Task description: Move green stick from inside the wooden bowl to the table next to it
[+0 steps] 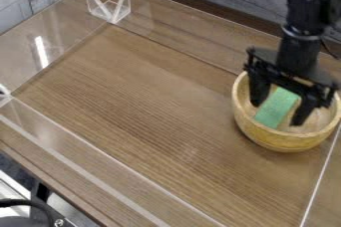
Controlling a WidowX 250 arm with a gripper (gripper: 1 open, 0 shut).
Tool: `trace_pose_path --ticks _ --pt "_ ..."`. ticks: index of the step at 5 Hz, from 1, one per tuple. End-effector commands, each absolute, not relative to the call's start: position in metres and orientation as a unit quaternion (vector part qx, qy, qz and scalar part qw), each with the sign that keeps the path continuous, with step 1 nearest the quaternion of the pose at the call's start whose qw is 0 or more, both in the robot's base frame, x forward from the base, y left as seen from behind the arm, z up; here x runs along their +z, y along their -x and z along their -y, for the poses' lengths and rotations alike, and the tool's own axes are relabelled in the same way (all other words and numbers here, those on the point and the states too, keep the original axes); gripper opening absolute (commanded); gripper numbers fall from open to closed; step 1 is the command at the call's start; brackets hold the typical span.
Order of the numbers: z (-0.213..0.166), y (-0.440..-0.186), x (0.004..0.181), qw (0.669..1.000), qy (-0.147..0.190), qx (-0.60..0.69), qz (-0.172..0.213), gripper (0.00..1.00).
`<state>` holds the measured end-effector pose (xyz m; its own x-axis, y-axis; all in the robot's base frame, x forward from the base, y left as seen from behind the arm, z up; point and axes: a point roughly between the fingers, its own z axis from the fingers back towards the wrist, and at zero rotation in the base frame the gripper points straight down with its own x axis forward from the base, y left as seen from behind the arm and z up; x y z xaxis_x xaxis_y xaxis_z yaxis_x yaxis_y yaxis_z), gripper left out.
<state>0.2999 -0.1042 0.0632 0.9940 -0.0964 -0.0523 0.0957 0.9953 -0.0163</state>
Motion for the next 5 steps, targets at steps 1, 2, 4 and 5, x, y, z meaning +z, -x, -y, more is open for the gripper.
trace_pose_path --ticks 1,2,4,5 --pt "0.112 -0.321 0.070 0.999 0.008 -0.049 0.012 1.00" --pt "0.110 -0.334 0.064 0.998 0.001 -0.063 0.021 1.00" --pt "0.102 -0.347 0.053 0.997 -0.008 -0.066 0.027 1.00" --pt "0.095 -0.349 0.047 0.998 -0.012 -0.063 0.026 1.00"
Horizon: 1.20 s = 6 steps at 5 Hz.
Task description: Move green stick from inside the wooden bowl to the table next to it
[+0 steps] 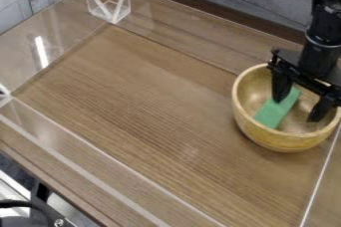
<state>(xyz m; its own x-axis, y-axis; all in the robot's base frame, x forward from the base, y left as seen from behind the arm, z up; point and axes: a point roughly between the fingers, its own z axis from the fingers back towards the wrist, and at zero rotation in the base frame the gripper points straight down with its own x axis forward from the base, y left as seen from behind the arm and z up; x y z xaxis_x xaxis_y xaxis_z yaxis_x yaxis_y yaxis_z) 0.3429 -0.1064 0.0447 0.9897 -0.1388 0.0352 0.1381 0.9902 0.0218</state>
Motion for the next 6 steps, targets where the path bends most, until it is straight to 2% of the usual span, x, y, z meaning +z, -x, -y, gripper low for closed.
trace_pose_path --ticks 1,6 --pt "0.088 -0.349 0.041 0.998 -0.016 -0.058 0.023 1.00" --pt "0.066 -0.349 0.005 0.998 -0.033 -0.044 -0.001 1.00"
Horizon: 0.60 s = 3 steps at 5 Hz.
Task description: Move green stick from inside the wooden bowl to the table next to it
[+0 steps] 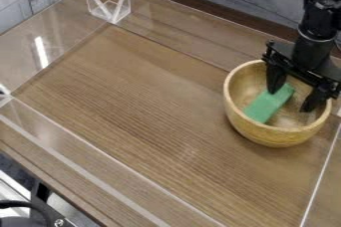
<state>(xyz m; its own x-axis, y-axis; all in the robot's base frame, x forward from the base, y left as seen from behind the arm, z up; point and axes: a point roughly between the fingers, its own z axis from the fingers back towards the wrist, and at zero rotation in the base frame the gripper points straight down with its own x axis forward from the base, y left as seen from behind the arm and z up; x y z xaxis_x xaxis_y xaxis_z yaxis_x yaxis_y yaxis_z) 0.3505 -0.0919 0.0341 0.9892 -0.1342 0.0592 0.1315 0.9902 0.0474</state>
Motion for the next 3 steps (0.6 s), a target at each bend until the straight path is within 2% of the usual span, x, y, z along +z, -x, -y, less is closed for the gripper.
trace_pose_path --ticks 1,3 --pt "0.065 -0.350 -0.004 0.998 -0.035 -0.042 -0.005 1.00" --pt "0.062 -0.353 -0.021 0.998 -0.039 -0.037 -0.016 1.00"
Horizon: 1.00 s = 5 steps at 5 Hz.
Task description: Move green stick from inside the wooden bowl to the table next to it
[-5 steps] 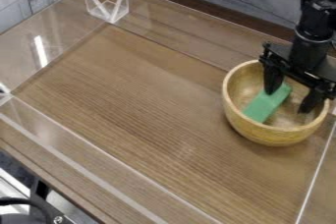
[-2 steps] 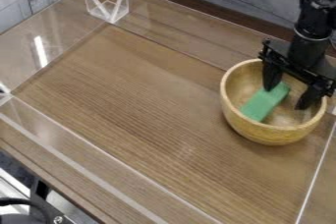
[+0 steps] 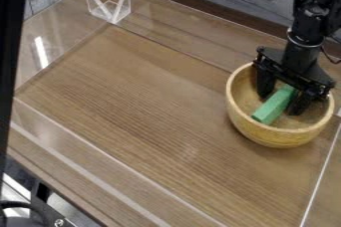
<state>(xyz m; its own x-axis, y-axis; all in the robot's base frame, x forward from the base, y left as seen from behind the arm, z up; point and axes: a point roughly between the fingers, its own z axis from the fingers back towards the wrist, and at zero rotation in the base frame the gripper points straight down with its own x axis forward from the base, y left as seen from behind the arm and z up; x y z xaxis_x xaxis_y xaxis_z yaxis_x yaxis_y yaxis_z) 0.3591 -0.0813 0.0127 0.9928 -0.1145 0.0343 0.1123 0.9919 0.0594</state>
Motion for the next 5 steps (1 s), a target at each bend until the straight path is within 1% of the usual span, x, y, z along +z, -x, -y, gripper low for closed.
trace_pose_path --ticks 1,2,5 --pt "0.060 -0.351 -0.015 0.999 -0.037 -0.035 -0.016 0.00" --pt "0.058 -0.350 -0.008 0.999 -0.035 -0.033 -0.016 0.00" --pt "0.046 -0.346 0.027 1.000 -0.021 -0.011 -0.003 0.00"
